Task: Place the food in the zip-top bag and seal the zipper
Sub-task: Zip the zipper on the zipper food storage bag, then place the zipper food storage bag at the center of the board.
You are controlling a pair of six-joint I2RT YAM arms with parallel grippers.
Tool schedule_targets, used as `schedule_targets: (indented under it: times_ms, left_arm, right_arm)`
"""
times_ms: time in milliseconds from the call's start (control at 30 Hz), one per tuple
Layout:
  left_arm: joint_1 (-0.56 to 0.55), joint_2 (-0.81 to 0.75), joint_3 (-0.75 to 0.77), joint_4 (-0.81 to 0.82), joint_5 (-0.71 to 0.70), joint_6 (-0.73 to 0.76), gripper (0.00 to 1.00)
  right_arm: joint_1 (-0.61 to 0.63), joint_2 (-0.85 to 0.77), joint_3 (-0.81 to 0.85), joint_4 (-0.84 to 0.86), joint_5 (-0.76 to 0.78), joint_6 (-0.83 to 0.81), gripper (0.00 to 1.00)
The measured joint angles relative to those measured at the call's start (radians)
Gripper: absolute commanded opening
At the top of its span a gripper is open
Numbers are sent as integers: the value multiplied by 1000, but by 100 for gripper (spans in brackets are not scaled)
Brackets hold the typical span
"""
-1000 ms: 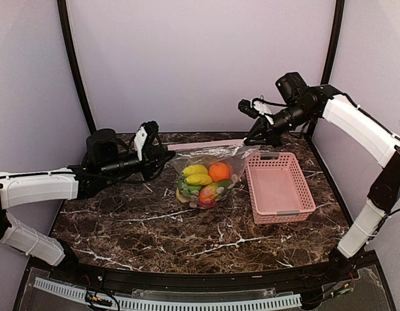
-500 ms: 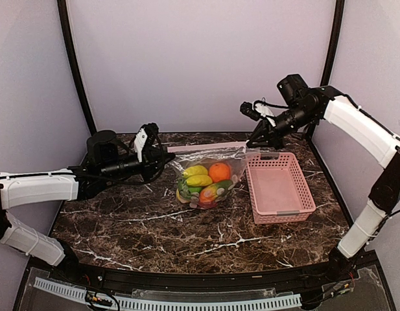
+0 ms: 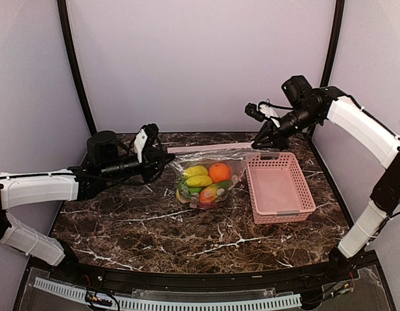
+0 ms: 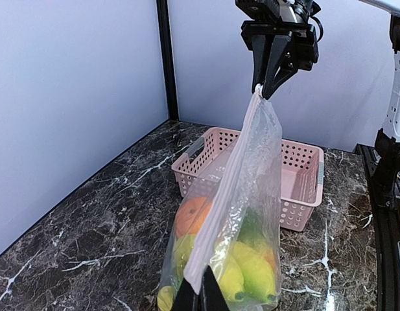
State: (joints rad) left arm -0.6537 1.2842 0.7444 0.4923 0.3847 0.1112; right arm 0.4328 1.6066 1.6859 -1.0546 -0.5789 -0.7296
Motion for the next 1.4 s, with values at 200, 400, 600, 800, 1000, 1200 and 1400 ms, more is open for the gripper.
schedule_targets:
  times_ms: [200,400,600,800,1000,1200,1400]
  left_arm:
    - [0,0,-1,1,0,0,1]
    - [0,0,-1,6,0,-3,1]
    - [0,0,-1,6,-1,-3,1]
    - [3,0,-1,3,-6,-10,12]
    - [29,-1,3,-26,-23,-26,53]
    - [27,-52,73,-169,3,-19,98]
    - [26,-212,196,-367,-44,29,99]
  right_arm:
    - [-5,-12,-8,-6,3,-7,0]
    - [-6,-13,-8,-14,3,-10,3]
    - [-7,-13,-8,-18,3,-10,2]
    - [-11,-14,-7,-35,17,-7,40]
    - [-61,-14,54,-87,29,13,57]
    - [-89,-20,134,-84,-52,52,92]
    - [-219,-51,121,21,-59,169,99]
